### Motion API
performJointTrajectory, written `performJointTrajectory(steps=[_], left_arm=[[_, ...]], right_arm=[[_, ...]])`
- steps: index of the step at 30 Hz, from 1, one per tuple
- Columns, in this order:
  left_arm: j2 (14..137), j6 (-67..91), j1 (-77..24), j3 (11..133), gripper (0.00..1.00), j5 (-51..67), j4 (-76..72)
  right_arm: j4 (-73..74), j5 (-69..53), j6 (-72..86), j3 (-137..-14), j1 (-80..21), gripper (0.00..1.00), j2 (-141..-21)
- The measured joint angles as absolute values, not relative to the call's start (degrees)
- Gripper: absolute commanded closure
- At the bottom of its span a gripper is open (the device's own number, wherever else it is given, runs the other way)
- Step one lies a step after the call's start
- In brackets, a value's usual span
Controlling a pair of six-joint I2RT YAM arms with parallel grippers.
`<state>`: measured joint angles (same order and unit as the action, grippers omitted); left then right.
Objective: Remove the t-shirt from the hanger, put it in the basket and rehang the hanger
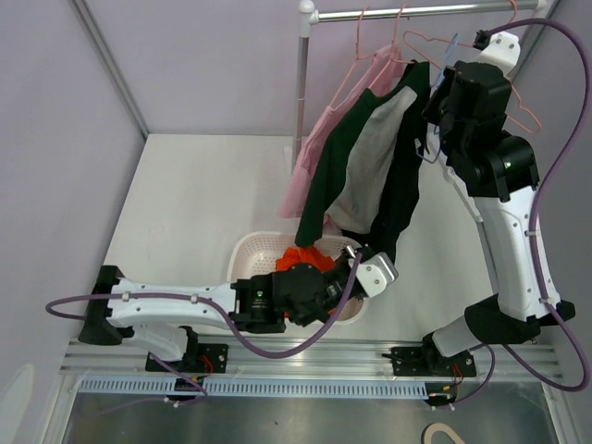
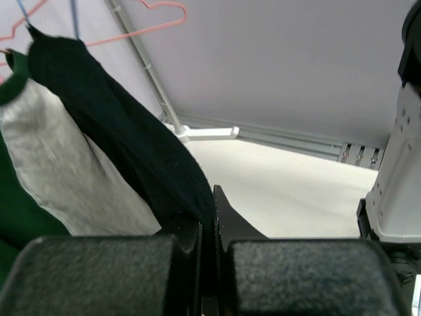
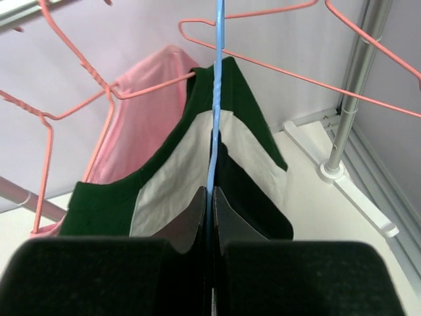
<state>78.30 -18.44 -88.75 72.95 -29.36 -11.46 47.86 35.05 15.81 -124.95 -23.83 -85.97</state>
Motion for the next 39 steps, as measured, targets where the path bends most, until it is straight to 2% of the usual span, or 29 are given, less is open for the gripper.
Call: performJointTrajectory(steps=[6, 12, 18, 23, 27, 33, 39], left_arm=[[82.4, -17.2, -87.5, 72.4, 0.99, -28.4, -13.8], [89.9, -11.8, -77.1, 77.1, 0.99, -19.3, -12.9], [104.7, -10.5, -67.2, 102.6, 0.99, -14.4, -3.3], [115.0, -10.0, -62.9, 124.9, 0.99, -10.9, 5.7], [114.2, -9.3, -62.3, 126.3, 0.99, -9.6, 9.9], [111.2, -9.1, -62.9, 128.3, 0.99, -9.3, 19.2], [101.9, -9.1, -62.9, 129.7, 0.99, -9.3, 24.2]], right_arm=[[52.6, 33.5, 15.5, -133.1, -24.4, 1.0, -87.0], [54.4, 30.0, 18.5, -131.9, -27.7, 1.0, -82.0], [55.1, 24.9, 22.5, -123.9, -28.4, 1.0, -72.1], [54.5, 23.0, 23.6, -122.7, -28.5, 1.0, -68.3], [53.6, 25.7, 20.8, -123.8, -28.6, 1.0, -68.9], [44.9, 30.3, 14.1, -121.0, -28.5, 1.0, -71.9], [38.5, 30.6, 10.3, -117.8, -26.1, 1.0, -76.0]])
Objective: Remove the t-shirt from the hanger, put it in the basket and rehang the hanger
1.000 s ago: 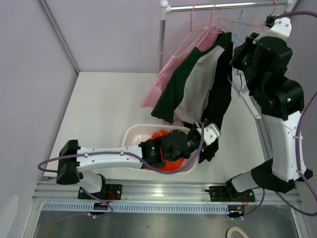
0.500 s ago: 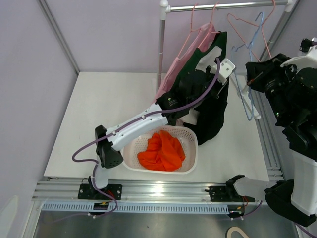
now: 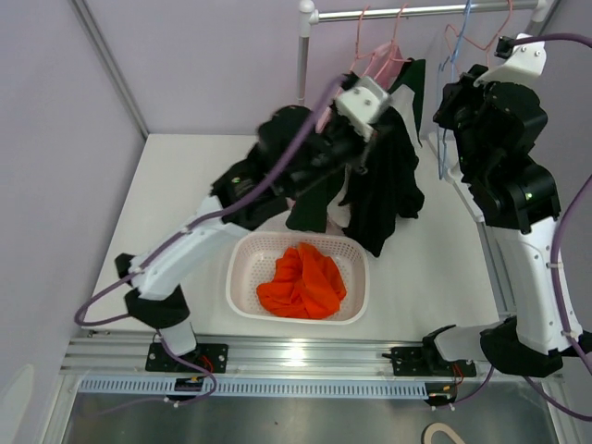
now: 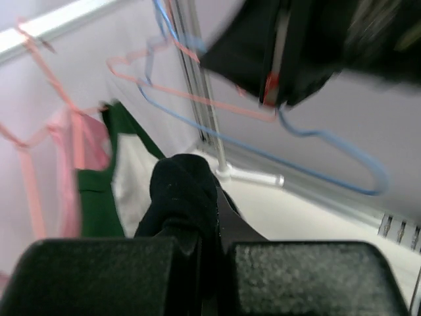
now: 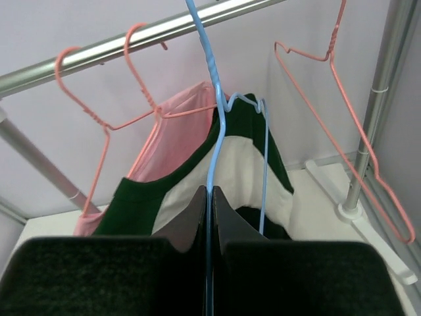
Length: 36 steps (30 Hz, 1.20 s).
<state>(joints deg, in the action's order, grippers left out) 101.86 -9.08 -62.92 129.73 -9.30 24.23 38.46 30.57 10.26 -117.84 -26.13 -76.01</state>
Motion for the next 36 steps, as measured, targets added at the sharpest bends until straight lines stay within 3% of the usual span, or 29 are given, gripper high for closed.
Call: performJointTrajectory(steps=[11, 22, 36], left_arm=[[81.4, -10.7, -62.9, 131.4, 0.99, -11.9, 25.3], [79.0, -12.9, -62.9, 134.9, 0.99, -13.8, 26.9], [63.5, -4.4, -62.9, 93.8, 0.99, -15.3, 20.1]], right_arm=[[29.1, 23.2, 8.9, -118.2, -15.5, 1.0, -83.4], [23.7, 18.6, 7.8, -122.0, -13.1, 1.0, -92.5], [23.6, 15.3, 7.4, -127.0, -11.8, 1.0, -96.2]])
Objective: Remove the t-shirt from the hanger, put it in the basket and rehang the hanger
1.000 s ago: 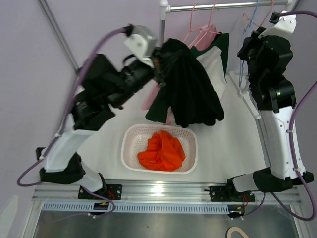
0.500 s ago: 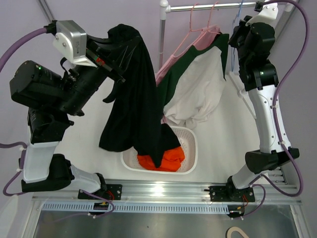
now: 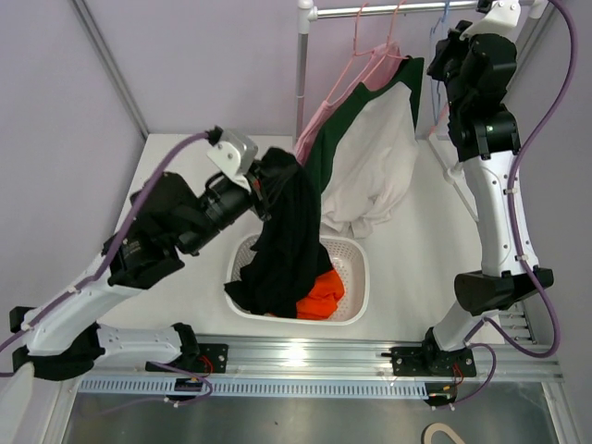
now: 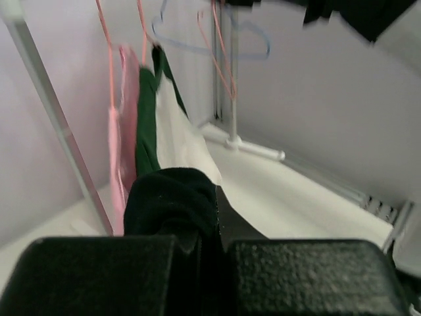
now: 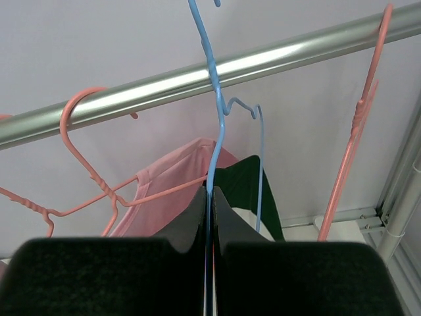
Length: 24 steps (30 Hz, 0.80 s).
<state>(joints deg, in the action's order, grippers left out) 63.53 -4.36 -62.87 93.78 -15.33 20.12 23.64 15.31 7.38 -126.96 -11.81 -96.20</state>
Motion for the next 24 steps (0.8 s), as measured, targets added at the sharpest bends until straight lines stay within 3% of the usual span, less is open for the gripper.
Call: performJointTrajectory(steps=[10, 24], left_arm=[[52.2, 8.2, -62.9, 55.0, 0.99, -17.6, 12.1], [58.7, 20.7, -64.4, 37.2, 0.99, -18.9, 5.4]], right_arm=[[21.3, 10.8, 7.4, -124.9, -8.3, 1.0, -96.1], [16.8, 7.0, 10.1, -115.4, -5.4, 1.0, -94.6]])
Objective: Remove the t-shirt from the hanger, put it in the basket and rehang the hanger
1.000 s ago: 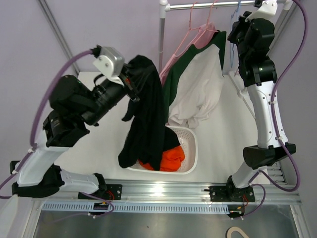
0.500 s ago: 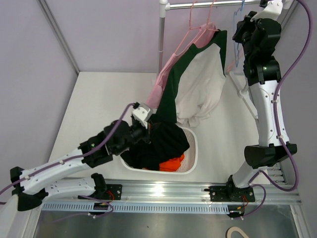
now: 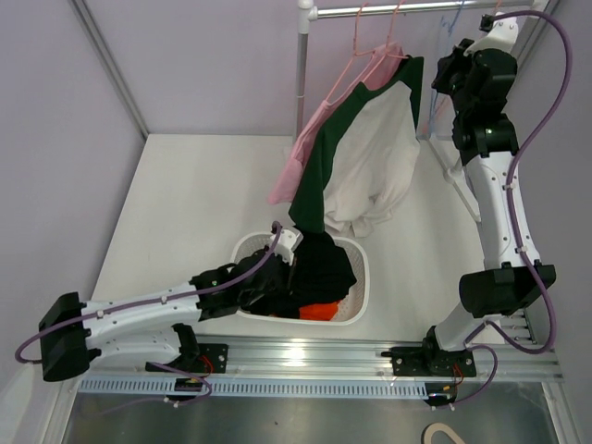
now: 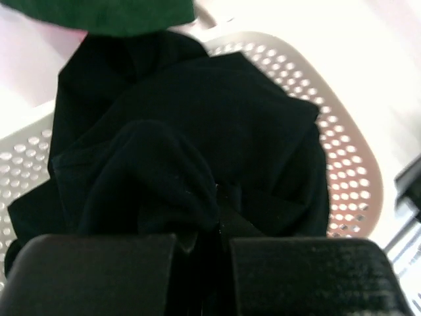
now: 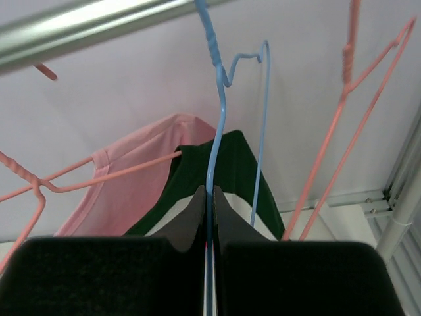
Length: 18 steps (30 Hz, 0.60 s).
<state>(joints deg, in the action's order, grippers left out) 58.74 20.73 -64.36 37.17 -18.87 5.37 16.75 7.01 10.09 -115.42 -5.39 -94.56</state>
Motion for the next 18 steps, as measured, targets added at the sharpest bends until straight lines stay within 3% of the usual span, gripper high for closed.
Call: performJointTrajectory(steps=[6, 9, 10, 12, 18], left_arm=[[65.2, 24.5, -64.6, 37.0, 0.96, -23.7, 5.9], [67.0, 25.6, -64.6, 37.0, 0.6, -24.9, 6.9], [67.1, 25.7, -64.6, 37.0, 0.34, -25.3, 7.0], [66.7, 25.7, -64.6, 37.1, 0.01, -25.6, 7.1], [60.1, 24.2, -64.8, 38.6, 0.01, -25.8, 8.8]], right_arm=[[16.0, 5.5, 10.9, -110.7, -5.4, 1.0, -94.3], [15.9, 5.3, 10.9, -109.8, -5.4, 1.0, -93.5], [15.9, 5.2, 10.9, -109.7, -5.4, 1.0, -93.3], [15.9, 5.2, 10.9, -109.7, -5.4, 1.0, -92.6], [15.9, 5.3, 10.9, -109.7, -5.5, 1.0, -90.6]])
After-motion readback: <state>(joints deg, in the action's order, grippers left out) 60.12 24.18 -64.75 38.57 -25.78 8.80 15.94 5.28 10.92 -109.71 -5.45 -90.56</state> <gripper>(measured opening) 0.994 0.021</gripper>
